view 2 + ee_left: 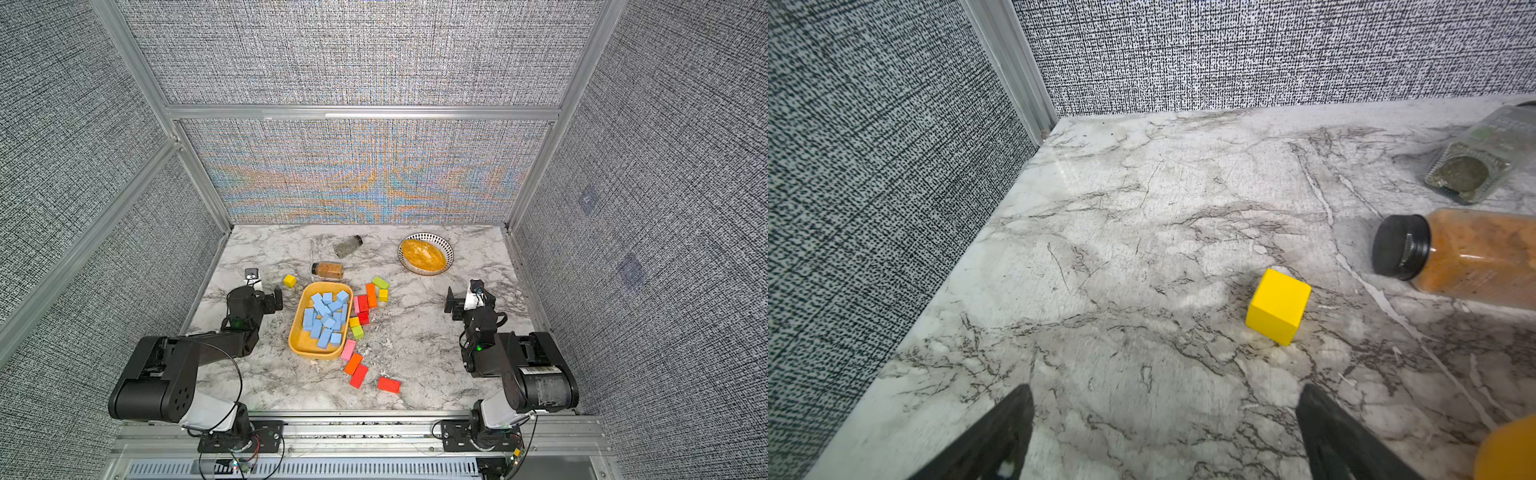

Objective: Pick out the blue building blocks
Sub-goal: Reset both arms

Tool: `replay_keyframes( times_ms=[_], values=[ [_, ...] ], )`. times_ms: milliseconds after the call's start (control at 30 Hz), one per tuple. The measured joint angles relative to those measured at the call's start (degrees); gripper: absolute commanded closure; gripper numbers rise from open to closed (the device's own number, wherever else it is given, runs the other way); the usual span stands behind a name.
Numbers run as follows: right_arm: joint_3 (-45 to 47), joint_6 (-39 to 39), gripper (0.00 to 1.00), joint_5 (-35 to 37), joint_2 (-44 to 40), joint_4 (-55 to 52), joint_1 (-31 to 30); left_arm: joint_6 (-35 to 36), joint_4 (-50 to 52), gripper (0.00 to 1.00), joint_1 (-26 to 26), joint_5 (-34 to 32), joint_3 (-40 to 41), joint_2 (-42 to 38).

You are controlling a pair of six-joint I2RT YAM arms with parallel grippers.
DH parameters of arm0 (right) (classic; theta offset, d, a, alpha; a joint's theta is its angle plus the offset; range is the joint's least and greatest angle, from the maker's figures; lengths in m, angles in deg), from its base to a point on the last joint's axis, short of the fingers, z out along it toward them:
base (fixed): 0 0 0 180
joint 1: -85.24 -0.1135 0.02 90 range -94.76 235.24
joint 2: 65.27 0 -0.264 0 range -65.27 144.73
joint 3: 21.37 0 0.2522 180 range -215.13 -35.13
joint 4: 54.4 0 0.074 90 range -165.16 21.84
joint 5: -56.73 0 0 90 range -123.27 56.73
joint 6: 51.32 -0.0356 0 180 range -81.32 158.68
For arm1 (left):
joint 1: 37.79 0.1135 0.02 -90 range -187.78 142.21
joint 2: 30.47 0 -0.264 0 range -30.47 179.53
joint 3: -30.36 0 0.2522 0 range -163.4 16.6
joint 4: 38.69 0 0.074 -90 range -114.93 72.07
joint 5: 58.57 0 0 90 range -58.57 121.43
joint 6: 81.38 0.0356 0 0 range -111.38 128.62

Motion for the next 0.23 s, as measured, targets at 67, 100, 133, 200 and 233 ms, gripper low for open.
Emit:
replay_keyframes(
  times_ms=[67,100,133,200,233],
  values=[
    [0.0,0.0,0.02,0.0,0.0,0.0,0.0,0.0,0.0,0.0,0.0,0.0,0.0,0.0],
    [0.0,0.0,0.02,0.0,0.0,0.0,0.0,0.0,0.0,0.0,0.0,0.0,0.0,0.0],
    [0.0,0.0,0.02,0.0,0.0,0.0,0.0,0.0,0.0,0.0,0.0,0.0,-0.2,0.1],
    [0.0,0.0,0.02,0.0,0.0,0.0,0.0,0.1,0.2,0.0,0.0,0.7,-0.7,0.4],
    [0.0,0.0,0.02,0.0,0.0,0.0,0.0,0.2,0.2,0.0,0.0,1.8,-0.8,0.4]
  ],
)
